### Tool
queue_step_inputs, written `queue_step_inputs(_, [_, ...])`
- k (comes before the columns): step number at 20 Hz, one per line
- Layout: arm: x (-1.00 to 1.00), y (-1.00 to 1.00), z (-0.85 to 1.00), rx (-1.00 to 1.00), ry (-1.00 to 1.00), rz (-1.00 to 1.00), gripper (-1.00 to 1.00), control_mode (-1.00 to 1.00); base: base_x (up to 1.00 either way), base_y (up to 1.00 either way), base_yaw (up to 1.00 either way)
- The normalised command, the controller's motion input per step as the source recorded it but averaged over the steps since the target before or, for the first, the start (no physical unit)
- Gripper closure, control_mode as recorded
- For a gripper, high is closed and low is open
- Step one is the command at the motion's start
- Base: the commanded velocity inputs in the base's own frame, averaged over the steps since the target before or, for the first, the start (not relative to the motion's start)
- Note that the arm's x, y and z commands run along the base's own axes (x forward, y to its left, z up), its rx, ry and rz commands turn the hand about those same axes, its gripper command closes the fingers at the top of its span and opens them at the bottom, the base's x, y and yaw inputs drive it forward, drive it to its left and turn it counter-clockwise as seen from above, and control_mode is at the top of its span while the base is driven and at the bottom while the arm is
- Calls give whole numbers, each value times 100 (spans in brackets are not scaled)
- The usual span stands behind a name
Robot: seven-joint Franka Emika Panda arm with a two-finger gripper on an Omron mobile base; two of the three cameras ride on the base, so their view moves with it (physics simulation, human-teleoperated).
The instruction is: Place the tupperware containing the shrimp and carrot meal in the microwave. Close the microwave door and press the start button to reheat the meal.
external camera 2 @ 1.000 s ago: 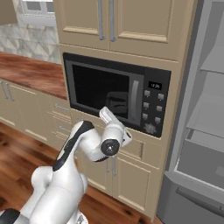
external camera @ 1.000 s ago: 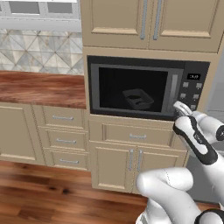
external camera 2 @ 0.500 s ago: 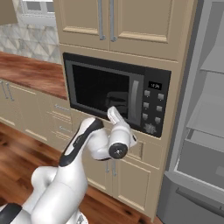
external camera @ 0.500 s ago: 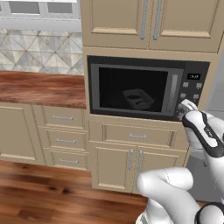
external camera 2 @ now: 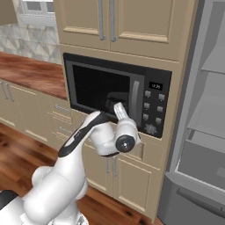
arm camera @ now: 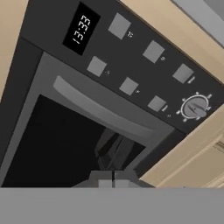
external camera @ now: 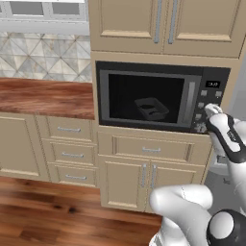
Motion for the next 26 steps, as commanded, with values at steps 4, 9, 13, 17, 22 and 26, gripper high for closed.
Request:
queue_step_inputs(4, [3,-10,0,0,16,0,100,-100,0,0,0])
queue_step_inputs(9, [9,-25,-11,0,8,0,100,-100,0,0,0])
queue_step_inputs(13, [21,-10,-16,0,8,0,100,-100,0,0,0])
queue_step_inputs(17, [27,-4,-19,0,7,0,100,-100,0,0,0])
queue_step_inputs(22, [30,-4,-15,6,4,0,100,-100,0,0,0])
queue_step_inputs(26, [27,-8,-16,7,0,0,100,-100,0,0,0])
